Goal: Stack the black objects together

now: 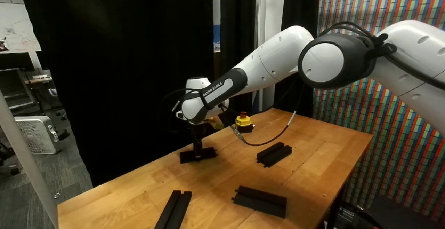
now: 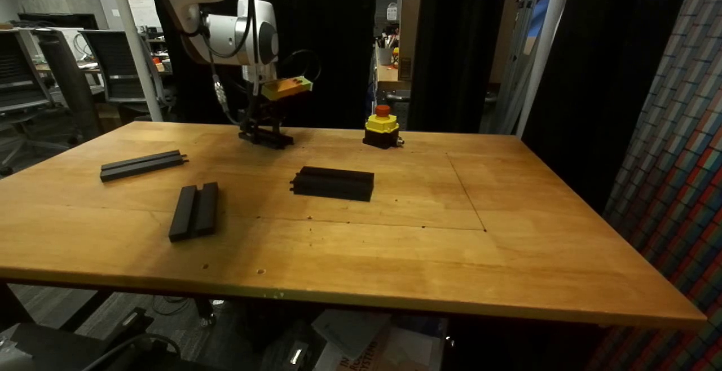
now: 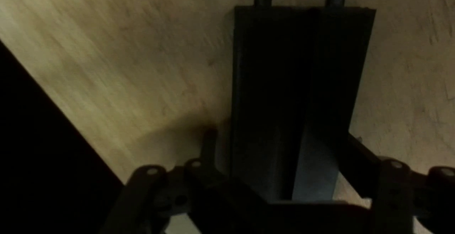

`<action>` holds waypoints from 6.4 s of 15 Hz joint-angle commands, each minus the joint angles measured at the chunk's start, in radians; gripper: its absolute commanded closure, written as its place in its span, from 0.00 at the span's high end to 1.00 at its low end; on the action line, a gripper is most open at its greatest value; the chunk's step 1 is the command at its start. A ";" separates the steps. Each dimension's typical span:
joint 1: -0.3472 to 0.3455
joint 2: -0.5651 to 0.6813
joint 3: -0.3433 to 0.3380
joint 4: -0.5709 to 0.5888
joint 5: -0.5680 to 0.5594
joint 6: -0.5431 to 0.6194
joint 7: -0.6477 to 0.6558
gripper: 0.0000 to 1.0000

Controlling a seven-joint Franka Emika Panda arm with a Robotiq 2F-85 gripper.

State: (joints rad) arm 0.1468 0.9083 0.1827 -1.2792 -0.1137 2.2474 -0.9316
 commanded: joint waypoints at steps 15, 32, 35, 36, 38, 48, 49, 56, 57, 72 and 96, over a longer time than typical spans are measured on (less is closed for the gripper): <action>-0.111 -0.363 -0.019 -0.459 -0.061 0.025 -0.013 0.45; -0.258 -0.679 -0.086 -0.924 -0.030 0.242 -0.506 0.45; -0.266 -0.699 -0.092 -0.944 0.000 0.234 -0.556 0.45; -0.270 -0.703 -0.093 -0.951 0.017 0.234 -0.576 0.45; -0.274 -0.709 -0.098 -0.963 0.044 0.235 -0.604 0.45; -0.274 -0.705 -0.128 -0.985 0.087 0.240 -0.655 0.45; -0.273 -0.700 -0.129 -0.981 0.086 0.237 -0.654 0.45; -0.270 -0.680 -0.131 -0.966 0.082 0.233 -0.649 0.45; -0.271 -0.678 -0.131 -0.966 0.079 0.234 -0.652 0.45; -0.275 -0.675 -0.136 -0.970 0.073 0.226 -0.726 0.45; -0.284 -0.668 -0.134 -0.978 0.152 0.220 -0.816 0.45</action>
State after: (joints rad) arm -0.1278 0.2480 0.0437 -2.2558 0.0025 2.4646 -1.7084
